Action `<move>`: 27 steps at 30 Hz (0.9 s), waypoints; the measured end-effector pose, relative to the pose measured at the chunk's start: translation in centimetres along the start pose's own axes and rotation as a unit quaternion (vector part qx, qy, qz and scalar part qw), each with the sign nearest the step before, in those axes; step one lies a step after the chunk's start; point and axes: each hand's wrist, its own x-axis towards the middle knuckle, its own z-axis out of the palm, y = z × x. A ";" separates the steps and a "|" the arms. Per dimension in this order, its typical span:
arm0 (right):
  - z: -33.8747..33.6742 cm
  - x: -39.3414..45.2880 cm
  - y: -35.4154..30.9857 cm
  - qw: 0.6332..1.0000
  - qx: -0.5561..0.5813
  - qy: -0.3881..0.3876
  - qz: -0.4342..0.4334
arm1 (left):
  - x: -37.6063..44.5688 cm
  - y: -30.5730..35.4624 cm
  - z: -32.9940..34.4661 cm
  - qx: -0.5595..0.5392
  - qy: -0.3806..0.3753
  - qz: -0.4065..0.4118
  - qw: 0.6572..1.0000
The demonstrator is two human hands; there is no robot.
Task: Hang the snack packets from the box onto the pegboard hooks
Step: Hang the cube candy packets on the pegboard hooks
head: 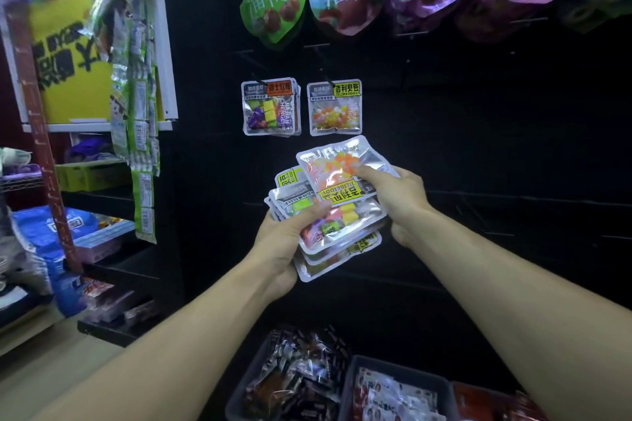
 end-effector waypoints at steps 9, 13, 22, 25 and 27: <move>-0.2 3.0 -3.1 0.999 0.033 -0.008 -0.031 | 1.5 0.6 -2.8 0.018 0.067 0.037 0.997; -0.4 1.6 -4.3 0.976 -0.155 -0.152 -0.003 | 1.1 0.6 -4.1 0.023 0.053 0.011 0.998; 2.2 0.5 -4.1 0.806 -0.522 -0.222 -0.172 | 0.1 -0.9 -3.7 0.037 0.014 -0.042 0.998; 2.6 0.4 -3.6 0.789 -0.529 -0.217 -0.224 | 0.2 -1.3 -3.5 0.049 0.023 -0.040 0.998; 2.7 0.3 -3.1 0.809 -0.499 -0.182 -0.253 | 0.4 -1.5 -3.2 0.048 0.035 -0.037 0.998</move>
